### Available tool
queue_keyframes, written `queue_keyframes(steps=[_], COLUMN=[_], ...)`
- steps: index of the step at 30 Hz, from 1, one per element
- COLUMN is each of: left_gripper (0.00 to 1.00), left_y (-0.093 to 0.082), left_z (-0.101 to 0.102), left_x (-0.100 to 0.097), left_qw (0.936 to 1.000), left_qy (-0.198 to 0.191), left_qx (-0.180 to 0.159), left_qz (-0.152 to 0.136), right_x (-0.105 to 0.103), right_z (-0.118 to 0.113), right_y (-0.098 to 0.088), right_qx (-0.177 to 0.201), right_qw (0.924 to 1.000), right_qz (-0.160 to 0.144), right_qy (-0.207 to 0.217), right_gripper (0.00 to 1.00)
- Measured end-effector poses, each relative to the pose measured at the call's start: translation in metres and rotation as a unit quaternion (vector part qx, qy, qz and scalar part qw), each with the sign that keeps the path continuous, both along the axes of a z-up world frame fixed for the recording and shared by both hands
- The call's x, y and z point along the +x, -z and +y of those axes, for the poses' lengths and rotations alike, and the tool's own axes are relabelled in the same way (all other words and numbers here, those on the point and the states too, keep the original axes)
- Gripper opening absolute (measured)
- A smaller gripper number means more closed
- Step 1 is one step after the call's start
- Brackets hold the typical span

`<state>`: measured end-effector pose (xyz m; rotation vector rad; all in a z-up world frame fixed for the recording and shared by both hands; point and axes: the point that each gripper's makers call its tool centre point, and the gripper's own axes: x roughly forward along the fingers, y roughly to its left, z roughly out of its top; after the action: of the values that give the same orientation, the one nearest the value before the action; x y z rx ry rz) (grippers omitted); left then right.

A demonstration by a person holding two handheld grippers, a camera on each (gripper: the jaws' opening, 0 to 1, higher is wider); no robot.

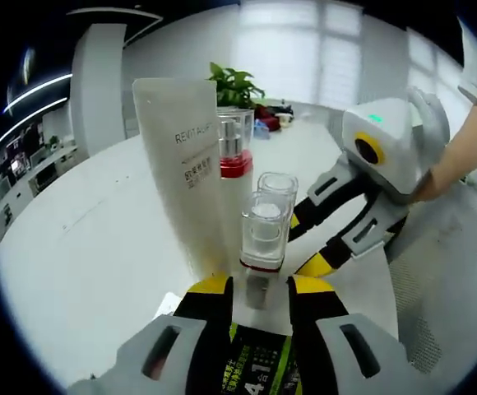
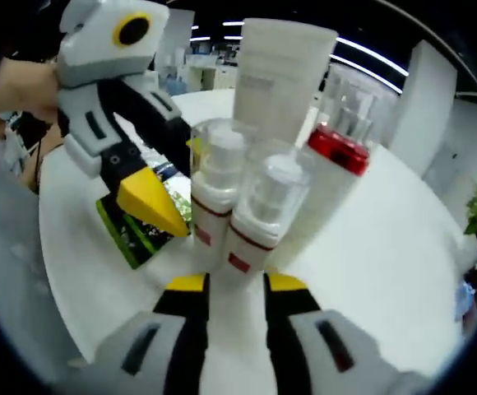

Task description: Arrange the skincare products in the storage area until every visible bottle or jar stands upright without overlapping.

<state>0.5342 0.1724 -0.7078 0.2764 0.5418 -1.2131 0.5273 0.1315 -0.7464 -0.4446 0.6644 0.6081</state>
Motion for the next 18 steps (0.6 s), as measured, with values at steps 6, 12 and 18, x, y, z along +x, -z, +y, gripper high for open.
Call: queue_keyframes(steps=[6,12,18], left_gripper=[0.36,0.42,0.53], left_y=[-0.004,-0.010,-0.012], left_z=[0.017,0.041,0.065], left_x=[-0.002,-0.007,-0.015], left_qw=[0.9996,0.9977,0.9936], left_qy=[-0.030,-0.067,-0.111], left_qx=[0.004,0.006,0.008], left_qz=[0.002,0.006,0.020], right_x=[-0.004,-0.011,-0.022], right_z=[-0.001,0.004,0.007], right_y=[-0.004,-0.014,-0.019], right_qx=[0.005,0.034,0.054], right_qw=[1.0000,0.9994,0.9985], right_qz=[-0.004,-0.008,-0.003], right_qy=[0.002,0.002,-0.004], right_gripper=[0.35,0.44,0.55])
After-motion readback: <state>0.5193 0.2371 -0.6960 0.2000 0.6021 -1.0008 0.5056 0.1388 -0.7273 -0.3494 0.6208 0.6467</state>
